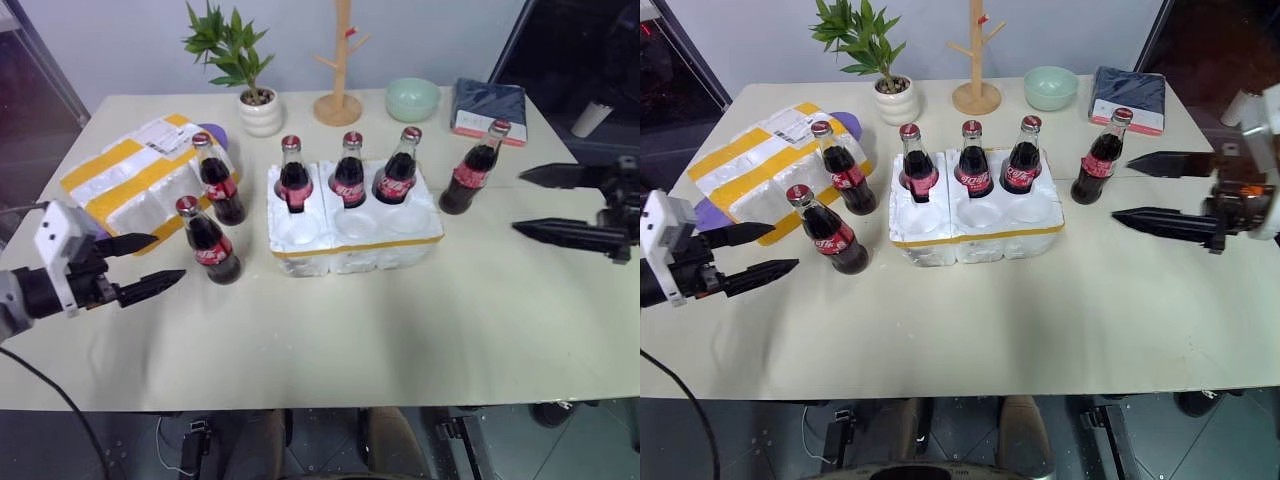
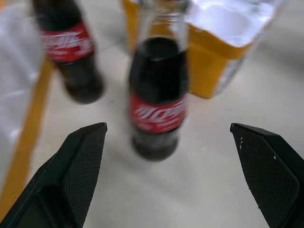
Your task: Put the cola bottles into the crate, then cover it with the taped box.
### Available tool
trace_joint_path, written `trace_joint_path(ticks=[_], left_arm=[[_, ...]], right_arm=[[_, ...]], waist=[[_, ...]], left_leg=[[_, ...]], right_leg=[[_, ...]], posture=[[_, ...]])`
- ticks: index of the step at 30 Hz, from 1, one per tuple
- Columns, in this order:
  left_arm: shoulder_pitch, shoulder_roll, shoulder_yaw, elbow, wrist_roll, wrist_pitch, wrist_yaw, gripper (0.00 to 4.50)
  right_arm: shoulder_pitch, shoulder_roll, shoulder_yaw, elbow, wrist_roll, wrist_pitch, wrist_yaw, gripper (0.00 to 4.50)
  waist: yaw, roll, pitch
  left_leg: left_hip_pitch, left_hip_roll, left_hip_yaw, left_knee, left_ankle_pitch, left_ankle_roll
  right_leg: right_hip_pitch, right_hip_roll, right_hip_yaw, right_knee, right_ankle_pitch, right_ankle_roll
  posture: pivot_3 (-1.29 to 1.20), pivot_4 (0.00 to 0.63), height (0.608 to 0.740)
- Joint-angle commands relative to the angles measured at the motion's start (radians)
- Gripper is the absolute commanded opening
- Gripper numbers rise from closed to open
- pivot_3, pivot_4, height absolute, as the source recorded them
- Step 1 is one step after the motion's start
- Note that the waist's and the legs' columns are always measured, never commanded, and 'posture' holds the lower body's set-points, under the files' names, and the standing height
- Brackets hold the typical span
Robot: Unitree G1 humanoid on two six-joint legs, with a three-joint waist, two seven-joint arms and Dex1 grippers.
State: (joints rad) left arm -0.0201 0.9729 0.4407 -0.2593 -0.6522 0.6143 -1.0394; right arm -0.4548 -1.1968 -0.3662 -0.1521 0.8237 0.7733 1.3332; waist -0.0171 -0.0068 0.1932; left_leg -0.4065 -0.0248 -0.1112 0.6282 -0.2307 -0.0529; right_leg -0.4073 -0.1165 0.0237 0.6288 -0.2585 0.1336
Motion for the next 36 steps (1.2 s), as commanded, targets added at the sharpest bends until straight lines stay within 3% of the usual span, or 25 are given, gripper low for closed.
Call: trace_joint_path(ticks=[1,10,18,21,22,23,31,36], left_arm=[[-0.072,-0.019,-0.082,0.067,0.056,-0.060,0.002,4.37],[-0.219,-0.174,-0.227,0.197,0.152,-0.146,0.078,4.37],[-0.309,-0.249,-0.293,0.316,0.199,-0.215,0.059,4.37],[-0.314,-0.240,-0.296,0.304,0.187,-0.202,0.031,3.55],[-0.316,-0.233,-0.293,0.298,0.184,-0.193,0.026,3.00],[-0.318,-0.219,-0.287,0.288,0.173,-0.173,0.013,2.77],[-0.486,-0.121,-0.201,0.182,-0.100,0.153,-0.064,2.81],[-0.725,-0.187,-0.226,0.200,-0.228,0.289,-0.046,2.81]], right_arm=[[-0.076,0.003,0.033,-0.068,0.069,0.040,0.000,4.50],[-0.114,0.023,0.039,-0.162,0.154,0.114,-0.048,4.50],[-0.096,0.032,0.022,-0.201,0.195,0.145,-0.099,4.50],[-0.081,0.037,0.011,-0.212,0.202,0.146,-0.120,4.50],[-0.078,0.038,0.008,-0.215,0.206,0.147,-0.128,4.50],[-0.071,0.039,0.004,-0.220,0.206,0.146,-0.134,4.50],[0.002,0.063,-0.016,-0.247,0.191,0.126,-0.181,4.50],[0.033,0.082,-0.036,-0.267,0.198,0.121,-0.223,4.50]], waist=[[0.003,0.000,0.000],[0.004,-0.001,0.000],[0.004,-0.001,0.000],[0.003,-0.001,0.000],[0.003,-0.001,0.000],[0.003,-0.001,0.000],[0.008,-0.007,0.004],[0.006,-0.008,0.005]], left_leg=[[-0.001,0.000,0.000,0.000,0.000,0.000],[-0.001,0.000,0.000,0.001,0.000,0.000],[-0.001,0.000,0.000,0.001,0.000,0.000],[-0.001,0.000,0.000,0.001,0.000,0.000],[-0.001,0.000,0.000,0.001,0.000,0.000],[-0.001,0.000,0.000,0.001,0.000,0.000],[-0.003,0.000,-0.002,0.002,0.000,0.000],[-0.003,-0.001,-0.003,0.004,0.000,0.000]], right_leg=[[0.000,0.000,0.000,0.000,0.000,0.000],[-0.001,0.000,0.000,0.001,0.002,0.004],[-0.001,0.000,0.000,0.001,0.003,0.005],[-0.001,0.000,0.000,0.001,0.003,0.005],[-0.001,0.000,0.000,0.001,0.003,0.005],[-0.001,0.000,0.000,0.001,0.003,0.005],[-0.001,0.001,-0.001,0.002,0.003,0.006],[-0.001,0.001,-0.001,0.001,0.004,0.008]], posture=[[0.00,0.150,0.739],[0.00,0.150,0.739],[0.00,0.150,0.739],[0.00,0.150,0.739],[0.00,0.150,0.739],[0.00,0.150,0.739],[0.00,0.150,0.739],[0.00,0.150,0.739]])
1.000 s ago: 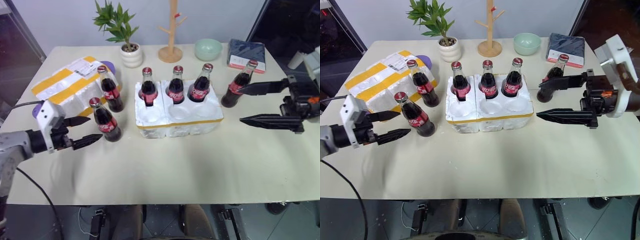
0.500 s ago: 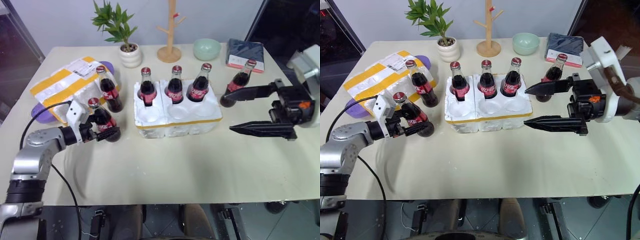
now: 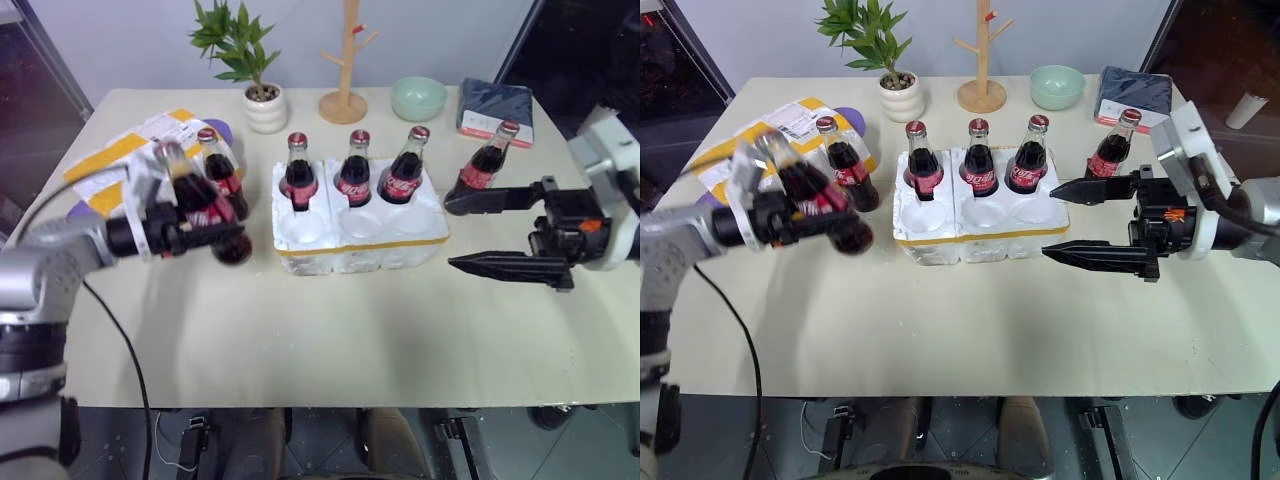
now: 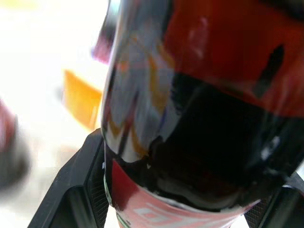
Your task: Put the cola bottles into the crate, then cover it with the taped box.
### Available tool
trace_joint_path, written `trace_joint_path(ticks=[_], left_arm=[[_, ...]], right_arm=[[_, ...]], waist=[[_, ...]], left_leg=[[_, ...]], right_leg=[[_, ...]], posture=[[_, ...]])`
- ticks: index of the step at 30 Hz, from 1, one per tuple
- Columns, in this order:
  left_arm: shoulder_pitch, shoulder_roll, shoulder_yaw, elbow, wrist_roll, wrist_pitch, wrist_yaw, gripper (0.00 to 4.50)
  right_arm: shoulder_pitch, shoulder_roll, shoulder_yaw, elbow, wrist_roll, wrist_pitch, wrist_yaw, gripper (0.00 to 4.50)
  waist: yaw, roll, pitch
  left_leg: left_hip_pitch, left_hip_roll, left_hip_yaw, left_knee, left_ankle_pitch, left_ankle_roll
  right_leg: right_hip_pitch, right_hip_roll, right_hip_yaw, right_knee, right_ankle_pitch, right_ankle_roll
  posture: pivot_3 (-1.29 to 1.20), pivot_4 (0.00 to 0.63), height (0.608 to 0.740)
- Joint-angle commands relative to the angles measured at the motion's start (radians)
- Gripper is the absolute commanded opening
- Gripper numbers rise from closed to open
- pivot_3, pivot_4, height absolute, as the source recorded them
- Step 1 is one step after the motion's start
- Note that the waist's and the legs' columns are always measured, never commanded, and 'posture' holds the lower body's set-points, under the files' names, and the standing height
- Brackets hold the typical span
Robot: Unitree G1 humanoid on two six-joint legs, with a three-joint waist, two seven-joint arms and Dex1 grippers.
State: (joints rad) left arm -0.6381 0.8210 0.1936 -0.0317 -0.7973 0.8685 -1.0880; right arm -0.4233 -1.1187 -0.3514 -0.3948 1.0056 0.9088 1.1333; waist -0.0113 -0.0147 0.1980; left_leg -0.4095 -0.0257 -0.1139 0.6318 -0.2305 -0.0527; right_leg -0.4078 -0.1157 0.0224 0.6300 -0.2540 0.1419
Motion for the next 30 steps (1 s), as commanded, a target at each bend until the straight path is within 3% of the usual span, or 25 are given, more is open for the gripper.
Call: trace_joint_path(ticks=[1,5,12,17,27,30], left_arm=[[-0.161,-0.078,0.000,-0.014,-0.079,0.033,0.026,2.81],[-0.300,-0.250,-0.114,0.050,0.007,-0.025,0.078,2.81],[-0.376,-0.445,-0.308,0.227,0.260,-0.262,0.108,2.81],[-0.366,-0.499,-0.416,0.318,0.444,-0.448,0.113,2.81],[-0.328,-0.589,-0.490,0.390,0.568,-0.513,0.094,2.81],[-0.301,-0.561,-0.487,0.340,0.586,-0.511,0.081,4.21]], right_arm=[[0.011,0.008,-0.059,-0.030,0.018,-0.015,-0.032,4.50],[0.037,0.016,-0.086,-0.049,0.024,-0.014,-0.066,4.50],[0.088,0.023,-0.149,-0.089,0.057,0.004,-0.127,4.50],[0.139,0.027,-0.196,-0.117,0.085,0.014,-0.169,4.50],[0.185,0.038,-0.169,-0.119,0.049,-0.021,-0.198,4.50],[0.166,0.031,-0.150,-0.106,0.033,-0.033,-0.200,4.50]], waist=[[0.001,0.000,0.000],[0.001,0.000,0.000],[-0.003,0.000,0.000],[0.001,0.000,0.000],[0.009,0.000,0.000],[0.016,0.000,0.000]], left_leg=[[0.000,0.000,0.000,0.000,0.000,0.000],[0.000,0.000,0.000,0.001,0.000,0.000],[0.001,0.000,0.000,-0.001,0.000,0.000],[0.000,0.000,0.000,0.000,0.000,0.000],[0.001,0.000,0.000,0.001,0.000,0.000],[0.001,-0.001,-0.001,0.002,0.000,0.000]], right_leg=[[0.000,0.000,0.000,0.000,0.000,0.000],[0.001,0.000,0.000,0.000,0.001,0.001],[0.000,0.001,0.001,0.001,0.001,0.001],[0.000,0.001,0.001,0.000,0.001,0.001],[0.001,0.001,0.001,0.000,0.001,0.001],[0.003,0.001,0.001,0.000,0.001,0.002]], posture=[[0.00,0.150,0.739],[0.00,0.150,0.739],[0.00,0.150,0.739],[0.00,0.150,0.739],[0.00,0.150,0.739],[0.00,0.150,0.739]])
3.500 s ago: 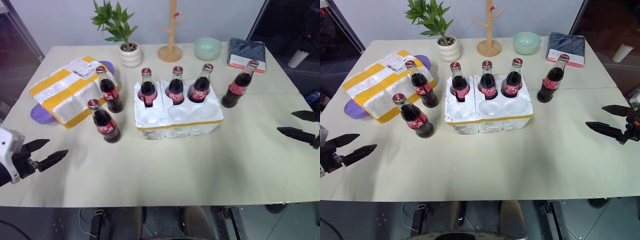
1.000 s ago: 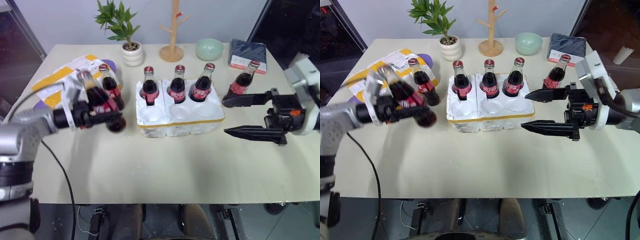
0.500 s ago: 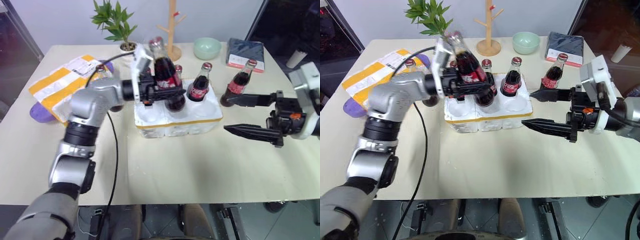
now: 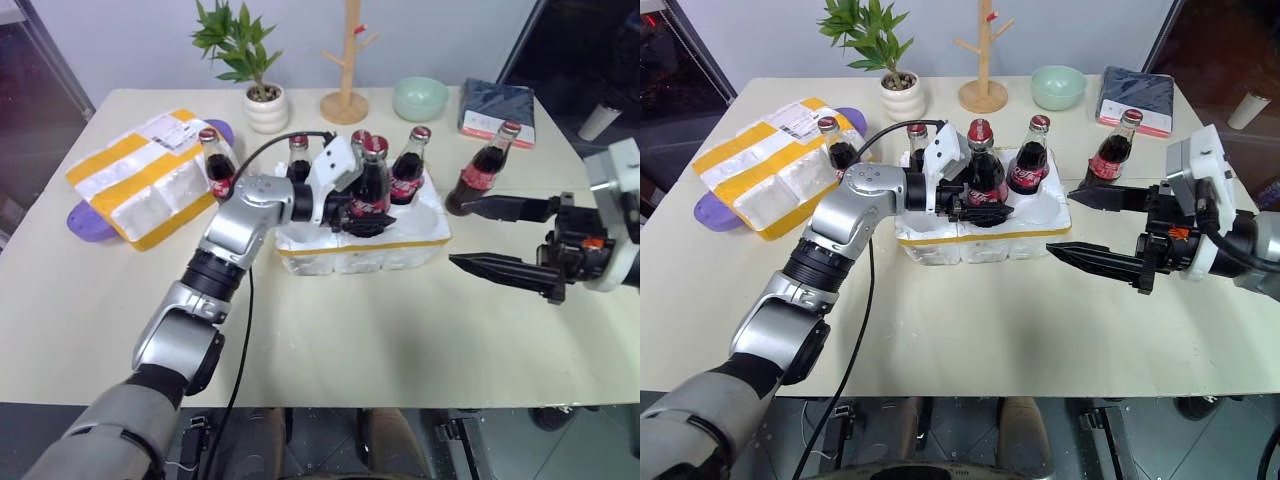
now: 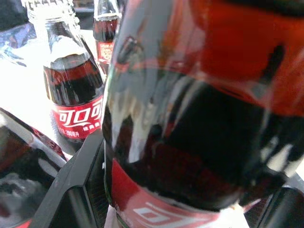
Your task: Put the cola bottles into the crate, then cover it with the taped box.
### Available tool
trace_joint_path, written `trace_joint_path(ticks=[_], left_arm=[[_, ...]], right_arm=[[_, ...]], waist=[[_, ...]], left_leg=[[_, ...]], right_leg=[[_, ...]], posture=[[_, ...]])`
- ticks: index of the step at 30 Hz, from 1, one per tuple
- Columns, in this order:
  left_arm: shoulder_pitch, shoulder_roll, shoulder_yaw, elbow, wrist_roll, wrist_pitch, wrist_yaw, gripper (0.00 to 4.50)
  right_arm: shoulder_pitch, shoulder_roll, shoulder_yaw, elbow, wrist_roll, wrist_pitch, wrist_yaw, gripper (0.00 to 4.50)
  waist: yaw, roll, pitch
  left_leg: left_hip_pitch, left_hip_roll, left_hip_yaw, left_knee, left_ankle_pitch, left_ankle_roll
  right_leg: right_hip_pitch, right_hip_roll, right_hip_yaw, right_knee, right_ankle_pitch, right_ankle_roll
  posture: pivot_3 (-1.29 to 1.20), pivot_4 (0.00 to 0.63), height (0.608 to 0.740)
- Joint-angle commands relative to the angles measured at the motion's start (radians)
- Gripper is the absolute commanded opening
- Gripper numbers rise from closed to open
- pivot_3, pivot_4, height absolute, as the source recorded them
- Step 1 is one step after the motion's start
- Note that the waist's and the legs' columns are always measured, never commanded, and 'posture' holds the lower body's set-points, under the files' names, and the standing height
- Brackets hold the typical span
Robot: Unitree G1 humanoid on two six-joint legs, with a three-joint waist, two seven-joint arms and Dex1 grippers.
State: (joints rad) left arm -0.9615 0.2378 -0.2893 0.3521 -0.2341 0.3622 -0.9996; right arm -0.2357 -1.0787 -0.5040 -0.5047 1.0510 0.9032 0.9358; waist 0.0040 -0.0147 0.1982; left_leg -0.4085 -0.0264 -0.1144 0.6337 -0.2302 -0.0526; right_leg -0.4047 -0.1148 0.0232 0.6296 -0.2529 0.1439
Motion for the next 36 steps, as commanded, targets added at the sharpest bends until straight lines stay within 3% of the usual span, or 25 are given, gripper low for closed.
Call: trace_joint_path(ticks=[1,10,16,17,22,25,29,36], left_arm=[[0.035,0.040,0.010,-0.083,0.013,0.015,-0.012,4.47],[0.188,0.275,0.266,-0.544,-0.240,0.367,0.012,4.47],[0.375,0.454,0.573,-0.831,-0.491,0.581,0.079,4.47],[0.407,0.468,0.613,-0.844,-0.468,0.590,0.134,4.47],[0.534,0.547,0.581,-0.788,-0.183,0.481,0.388,4.47],[0.515,0.504,0.554,-0.715,-0.113,0.468,0.509,4.47],[0.454,0.422,0.504,-0.598,-0.090,0.397,0.541,4.47],[0.342,0.369,0.404,-0.316,-0.011,0.225,0.511,4.47]], right_arm=[[-0.033,-0.011,0.011,0.011,-0.020,-0.031,-0.003,4.50],[-0.054,-0.010,0.048,0.043,-0.055,-0.056,0.026,4.50],[-0.099,0.006,0.113,0.099,-0.093,-0.091,0.062,4.50],[-0.109,0.007,0.126,0.109,-0.100,-0.098,0.069,4.50],[-0.153,0.011,0.164,0.146,-0.116,-0.112,0.097,4.50],[-0.173,0.010,0.178,0.163,-0.124,-0.116,0.109,4.50],[-0.209,0.005,0.184,0.179,-0.096,-0.077,0.115,4.50],[-0.217,-0.010,0.159,0.139,-0.099,-0.074,0.106,4.50]], waist=[[0.000,0.000,0.000],[-0.022,0.000,0.000],[-0.022,0.000,0.000],[-0.019,0.000,0.000],[-0.014,0.000,0.000],[-0.012,0.000,0.000],[-0.012,0.000,0.000],[-0.017,0.000,0.000]], left_leg=[[0.000,0.000,0.000,0.000,0.000,0.000],[0.000,0.001,0.000,-0.002,0.000,0.000],[0.000,0.001,0.000,-0.001,0.000,0.000],[0.001,0.001,0.000,-0.001,0.000,0.000],[0.001,0.001,0.000,-0.001,0.000,0.000],[0.001,0.000,0.000,-0.001,0.000,0.000],[0.001,0.000,0.000,-0.001,0.000,0.000],[0.001,0.000,0.000,-0.002,0.000,0.000]], right_leg=[[0.000,0.000,0.000,0.000,0.000,0.000],[-0.002,0.000,0.000,0.001,0.000,0.000],[-0.002,0.000,0.000,0.001,0.000,0.000],[-0.002,0.000,0.000,0.001,0.000,0.000],[0.000,0.000,0.000,0.001,0.000,0.000],[0.000,0.000,0.000,0.000,0.000,0.000],[0.000,0.000,0.000,0.000,0.000,0.000],[-0.001,0.000,0.000,0.001,0.000,0.000]], posture=[[0.00,0.150,0.739],[0.00,0.150,0.739],[0.00,0.150,0.739],[0.00,0.150,0.739],[0.00,0.150,0.739],[0.00,0.150,0.739],[0.00,0.150,0.739],[0.00,0.150,0.739]])
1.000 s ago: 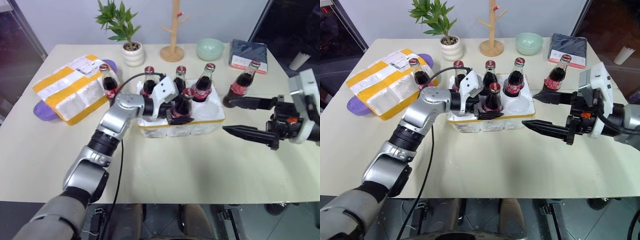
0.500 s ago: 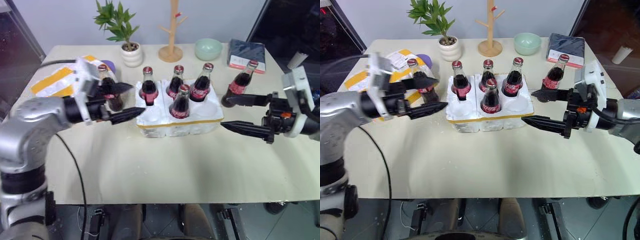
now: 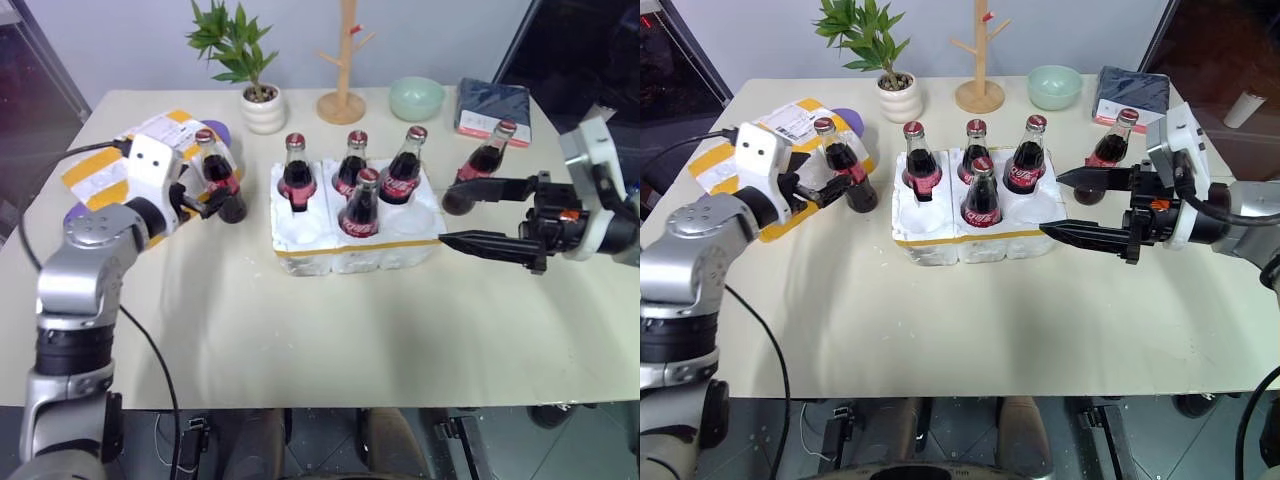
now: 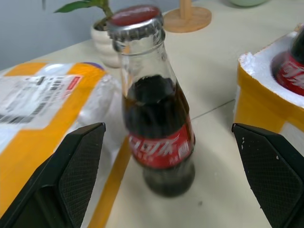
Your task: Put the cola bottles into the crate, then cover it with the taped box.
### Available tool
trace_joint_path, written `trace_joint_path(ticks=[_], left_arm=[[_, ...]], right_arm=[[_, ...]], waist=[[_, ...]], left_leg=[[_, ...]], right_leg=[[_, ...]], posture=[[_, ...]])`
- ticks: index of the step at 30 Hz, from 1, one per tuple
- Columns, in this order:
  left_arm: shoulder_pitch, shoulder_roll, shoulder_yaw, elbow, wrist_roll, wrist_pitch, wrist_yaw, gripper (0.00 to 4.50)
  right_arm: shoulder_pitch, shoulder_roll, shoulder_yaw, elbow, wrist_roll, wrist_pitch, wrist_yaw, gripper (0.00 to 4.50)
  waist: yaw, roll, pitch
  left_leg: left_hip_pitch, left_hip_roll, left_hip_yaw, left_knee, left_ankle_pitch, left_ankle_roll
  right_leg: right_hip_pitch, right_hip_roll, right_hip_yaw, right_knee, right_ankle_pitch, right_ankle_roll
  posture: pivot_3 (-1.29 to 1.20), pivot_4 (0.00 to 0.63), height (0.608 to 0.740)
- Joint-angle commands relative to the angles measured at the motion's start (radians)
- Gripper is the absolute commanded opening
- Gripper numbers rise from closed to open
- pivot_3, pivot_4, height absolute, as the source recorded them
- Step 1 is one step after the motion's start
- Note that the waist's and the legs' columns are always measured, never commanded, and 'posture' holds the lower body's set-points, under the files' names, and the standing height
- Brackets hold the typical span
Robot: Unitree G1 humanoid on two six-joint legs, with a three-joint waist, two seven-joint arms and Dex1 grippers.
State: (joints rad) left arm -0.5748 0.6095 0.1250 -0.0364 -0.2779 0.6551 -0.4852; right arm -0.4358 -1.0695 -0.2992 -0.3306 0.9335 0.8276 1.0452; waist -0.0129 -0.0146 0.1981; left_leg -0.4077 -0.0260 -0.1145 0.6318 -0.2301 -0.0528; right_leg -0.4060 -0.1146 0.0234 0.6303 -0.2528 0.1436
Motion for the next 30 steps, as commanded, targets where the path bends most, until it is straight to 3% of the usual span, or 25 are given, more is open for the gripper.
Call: trace_joint_path(ticks=[1,13,16,18,23,26,30], left_arm=[[-0.061,-0.009,-0.013,0.114,0.041,-0.084,-0.001,4.47],[-0.239,-0.102,-0.065,0.491,0.092,-0.253,-0.055,4.47],[-0.273,-0.109,-0.056,0.564,0.099,-0.287,-0.056,3.68],[-0.283,-0.099,-0.051,0.580,0.100,-0.293,-0.069,2.80],[-0.279,-0.051,-0.015,0.518,0.065,-0.237,-0.105,2.84],[-0.301,-0.002,0.107,0.393,-0.122,-0.038,-0.190,2.84],[-0.305,0.068,0.158,0.220,-0.311,0.184,-0.322,2.84]], right_arm=[[-0.014,-0.022,-0.054,-0.041,0.025,0.007,-0.005,4.50],[0.014,-0.014,-0.110,-0.090,0.062,0.043,-0.062,4.50],[0.017,-0.013,-0.116,-0.093,0.062,0.041,-0.075,4.50],[0.021,-0.014,-0.121,-0.096,0.064,0.041,-0.085,4.50],[0.049,-0.020,-0.149,-0.110,0.072,0.045,-0.097,4.50],[0.070,-0.019,-0.166,-0.116,0.074,0.051,-0.106,4.50],[0.090,-0.015,-0.173,-0.123,0.073,0.050,-0.114,4.50]], waist=[[0.000,0.000,0.000],[0.003,0.000,0.000],[0.000,0.000,0.000],[0.000,0.000,0.000],[-0.001,0.000,0.000],[-0.006,-0.002,0.001],[-0.005,-0.003,0.002]], left_leg=[[0.000,0.000,0.000,0.000,0.000,0.000],[0.000,0.000,0.000,0.001,0.000,0.000],[0.000,0.000,0.000,0.001,0.000,0.000],[0.000,0.000,0.000,0.000,0.000,0.000],[-0.001,0.000,0.000,0.001,0.000,0.000],[-0.001,0.000,0.000,0.000,0.000,0.000],[-0.004,0.000,0.000,0.000,0.000,0.000]], right_leg=[[0.000,0.000,0.000,0.000,0.000,0.000],[0.000,0.000,0.000,0.000,0.000,0.000],[0.000,0.000,0.000,0.000,0.000,0.000],[0.000,0.000,0.000,0.001,0.000,0.000],[0.000,0.000,0.000,0.001,0.000,0.000],[-0.002,0.000,0.000,0.001,0.000,0.000],[-0.004,0.000,0.000,0.002,0.000,0.000]], posture=[[0.00,0.150,0.739],[0.00,0.150,0.739],[0.00,0.150,0.739],[0.00,0.150,0.739],[0.00,0.150,0.739],[0.00,0.150,0.739],[0.00,0.150,0.739]])
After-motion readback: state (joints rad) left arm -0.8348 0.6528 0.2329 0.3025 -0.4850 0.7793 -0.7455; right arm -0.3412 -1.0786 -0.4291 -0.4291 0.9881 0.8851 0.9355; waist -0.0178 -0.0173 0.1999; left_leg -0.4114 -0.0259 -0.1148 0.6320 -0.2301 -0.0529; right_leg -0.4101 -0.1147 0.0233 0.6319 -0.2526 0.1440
